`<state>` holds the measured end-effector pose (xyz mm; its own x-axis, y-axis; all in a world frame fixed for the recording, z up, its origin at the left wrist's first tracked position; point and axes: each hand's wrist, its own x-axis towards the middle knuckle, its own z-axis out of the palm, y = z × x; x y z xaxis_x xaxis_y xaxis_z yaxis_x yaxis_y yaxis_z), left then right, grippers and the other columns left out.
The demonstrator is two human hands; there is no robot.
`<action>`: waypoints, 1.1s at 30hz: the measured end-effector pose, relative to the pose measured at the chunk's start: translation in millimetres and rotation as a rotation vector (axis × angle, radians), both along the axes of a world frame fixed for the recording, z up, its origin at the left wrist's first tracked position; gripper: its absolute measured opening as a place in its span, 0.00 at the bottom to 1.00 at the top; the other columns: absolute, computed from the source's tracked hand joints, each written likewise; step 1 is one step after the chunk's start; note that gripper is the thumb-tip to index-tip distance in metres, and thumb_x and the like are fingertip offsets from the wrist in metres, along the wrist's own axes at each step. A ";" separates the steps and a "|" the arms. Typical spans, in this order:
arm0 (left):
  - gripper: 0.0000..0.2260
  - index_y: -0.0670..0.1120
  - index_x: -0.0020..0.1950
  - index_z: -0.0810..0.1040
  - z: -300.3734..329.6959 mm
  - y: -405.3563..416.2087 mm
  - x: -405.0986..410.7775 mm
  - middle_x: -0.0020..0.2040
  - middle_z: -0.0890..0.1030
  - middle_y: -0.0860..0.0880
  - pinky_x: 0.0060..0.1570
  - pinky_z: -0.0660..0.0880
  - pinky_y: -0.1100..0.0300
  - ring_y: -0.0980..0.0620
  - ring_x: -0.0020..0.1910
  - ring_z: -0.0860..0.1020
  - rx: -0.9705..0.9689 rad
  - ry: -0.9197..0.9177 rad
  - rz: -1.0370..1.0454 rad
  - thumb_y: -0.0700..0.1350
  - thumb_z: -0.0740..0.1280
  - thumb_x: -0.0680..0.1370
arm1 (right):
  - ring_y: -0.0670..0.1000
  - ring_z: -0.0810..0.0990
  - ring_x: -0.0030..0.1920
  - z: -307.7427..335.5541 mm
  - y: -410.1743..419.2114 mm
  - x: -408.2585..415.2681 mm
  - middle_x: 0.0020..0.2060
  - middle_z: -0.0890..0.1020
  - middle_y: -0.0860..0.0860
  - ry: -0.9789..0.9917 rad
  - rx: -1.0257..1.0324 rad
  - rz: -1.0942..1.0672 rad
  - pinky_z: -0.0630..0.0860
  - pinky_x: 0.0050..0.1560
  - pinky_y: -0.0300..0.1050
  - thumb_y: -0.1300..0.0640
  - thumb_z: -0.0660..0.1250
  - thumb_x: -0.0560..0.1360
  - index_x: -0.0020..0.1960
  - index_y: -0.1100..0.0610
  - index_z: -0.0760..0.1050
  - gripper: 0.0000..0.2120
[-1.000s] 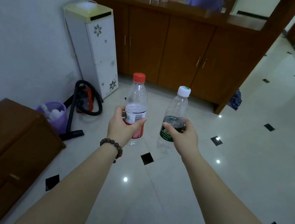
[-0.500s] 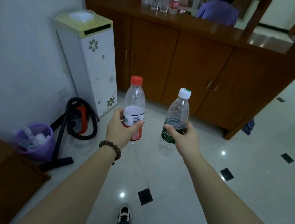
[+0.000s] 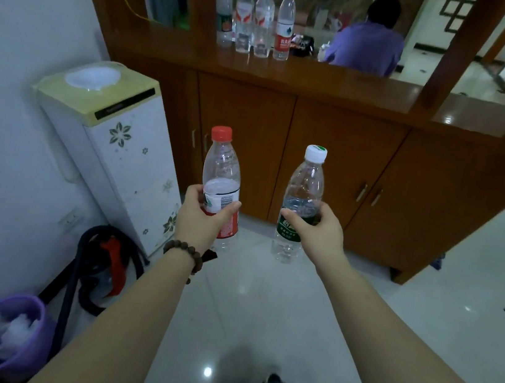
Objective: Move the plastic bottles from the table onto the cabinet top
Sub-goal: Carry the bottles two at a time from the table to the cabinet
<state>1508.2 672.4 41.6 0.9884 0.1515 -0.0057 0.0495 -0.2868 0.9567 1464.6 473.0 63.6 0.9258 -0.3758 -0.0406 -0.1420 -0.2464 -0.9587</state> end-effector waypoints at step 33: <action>0.26 0.46 0.62 0.69 76.1 -59.5 448.4 0.58 0.79 0.48 0.53 0.78 0.56 0.51 0.57 0.78 0.042 -0.275 0.351 0.52 0.75 0.70 | 0.46 0.76 0.53 74.6 -71.8 515.5 0.52 0.78 0.44 -0.182 -0.065 0.348 0.75 0.54 0.43 0.45 0.74 0.68 0.60 0.51 0.72 0.25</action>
<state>1956.6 612.9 117.7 0.8411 0.4721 0.2640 -0.1044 -0.3372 0.9356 1980.1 401.2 138.2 0.9881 -0.0343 0.1497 0.1318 -0.3109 -0.9413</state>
